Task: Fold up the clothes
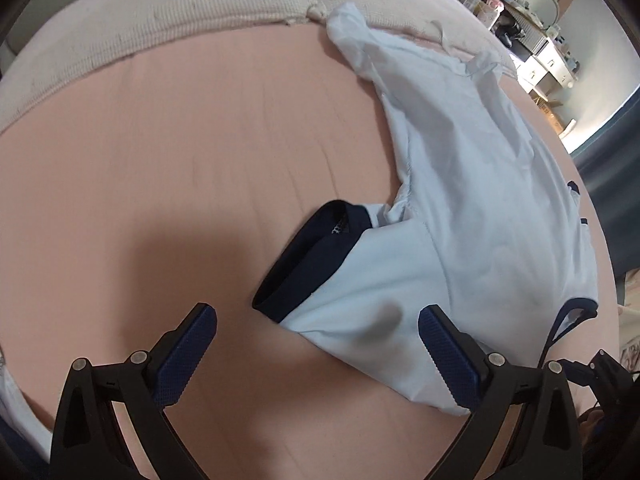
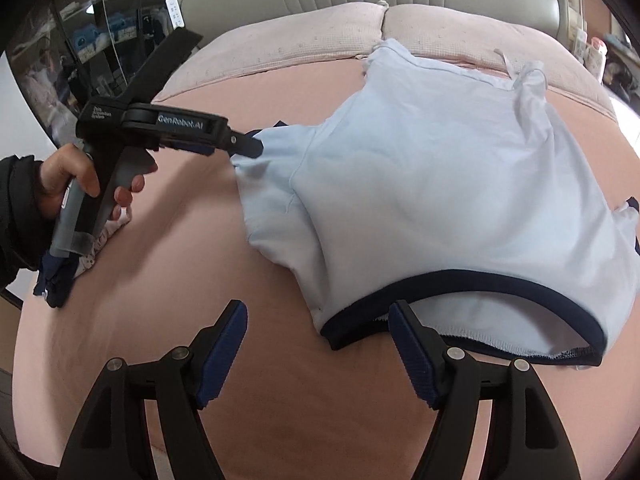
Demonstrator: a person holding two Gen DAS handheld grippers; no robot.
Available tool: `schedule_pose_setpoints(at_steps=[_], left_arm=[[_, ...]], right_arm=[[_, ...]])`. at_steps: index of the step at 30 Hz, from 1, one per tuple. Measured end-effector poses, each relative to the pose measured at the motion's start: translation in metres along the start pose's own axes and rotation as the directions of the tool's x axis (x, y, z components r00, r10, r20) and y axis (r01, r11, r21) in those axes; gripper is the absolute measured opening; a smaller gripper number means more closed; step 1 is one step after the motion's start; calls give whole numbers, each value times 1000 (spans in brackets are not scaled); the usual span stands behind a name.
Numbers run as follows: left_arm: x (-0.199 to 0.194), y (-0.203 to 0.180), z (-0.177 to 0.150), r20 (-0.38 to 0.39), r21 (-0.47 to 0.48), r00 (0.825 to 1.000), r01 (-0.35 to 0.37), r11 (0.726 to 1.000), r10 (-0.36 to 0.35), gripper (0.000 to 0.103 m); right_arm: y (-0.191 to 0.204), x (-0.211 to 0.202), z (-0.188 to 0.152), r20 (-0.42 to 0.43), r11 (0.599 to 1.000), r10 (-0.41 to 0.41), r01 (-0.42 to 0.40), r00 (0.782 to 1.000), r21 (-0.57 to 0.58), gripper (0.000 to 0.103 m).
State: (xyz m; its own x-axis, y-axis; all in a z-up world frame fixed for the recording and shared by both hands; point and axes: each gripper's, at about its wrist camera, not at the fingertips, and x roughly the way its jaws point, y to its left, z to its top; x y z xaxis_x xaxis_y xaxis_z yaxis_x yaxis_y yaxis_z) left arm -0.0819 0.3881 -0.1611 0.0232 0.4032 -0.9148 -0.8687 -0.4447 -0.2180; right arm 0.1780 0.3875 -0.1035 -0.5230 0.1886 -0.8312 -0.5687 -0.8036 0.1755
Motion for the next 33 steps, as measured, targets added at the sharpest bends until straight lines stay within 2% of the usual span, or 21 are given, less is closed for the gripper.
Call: schedule_pose_setpoints(at_steps=[2, 4, 6, 8, 10, 11, 12, 16, 20, 23, 29, 33], left_arm=[[3, -2, -1, -9, -13, 1000, 21, 1000, -21, 98], [5, -4, -1, -16, -28, 999, 45, 999, -45, 80], [5, -6, -3, -4, -41, 999, 37, 998, -38, 74], [2, -8, -4, 21, -48, 999, 51, 998, -50, 63], [2, -9, -4, 38, -58, 999, 41, 997, -39, 45], [3, -9, -4, 44, -64, 999, 32, 997, -29, 41], [3, -9, -3, 50, -65, 998, 25, 998, -22, 33], [3, -9, -1, 57, -41, 998, 20, 999, -18, 18], [4, -13, 3, 0, 28, 1000, 11, 1000, -11, 14], [0, -13, 5, -41, 63, 999, 21, 998, -18, 13], [-5, -9, 10, -62, 75, 997, 57, 996, -53, 12], [-10, -9, 11, -70, 95, 996, 67, 993, -60, 12]], right_arm=[[-2, 0, 1, 3, 1000, -8, 8, 1000, 7, 73], [-4, 2, 2, 1, 1000, -15, 15, 1000, 18, 73], [-5, 4, 1, -4, 1000, -17, 17, 1000, 24, 73], [-5, 7, 2, -10, 999, -24, 24, 1000, 22, 73], [-3, 9, 3, -11, 999, -29, 29, 1000, 20, 73], [-2, 10, 3, -10, 999, -30, 31, 999, 19, 73], [-1, 10, 4, -6, 999, -33, 33, 999, 16, 73], [5, 7, 5, 39, 996, -82, 82, 996, -19, 73], [10, 9, 7, 62, 987, -147, 150, 987, -60, 73], [15, 18, 11, 42, 971, -212, 215, 976, -104, 73], [20, 31, 23, -23, 957, -246, 239, 969, -163, 73], [26, 39, 27, -38, 922, -332, 316, 942, -224, 73]])
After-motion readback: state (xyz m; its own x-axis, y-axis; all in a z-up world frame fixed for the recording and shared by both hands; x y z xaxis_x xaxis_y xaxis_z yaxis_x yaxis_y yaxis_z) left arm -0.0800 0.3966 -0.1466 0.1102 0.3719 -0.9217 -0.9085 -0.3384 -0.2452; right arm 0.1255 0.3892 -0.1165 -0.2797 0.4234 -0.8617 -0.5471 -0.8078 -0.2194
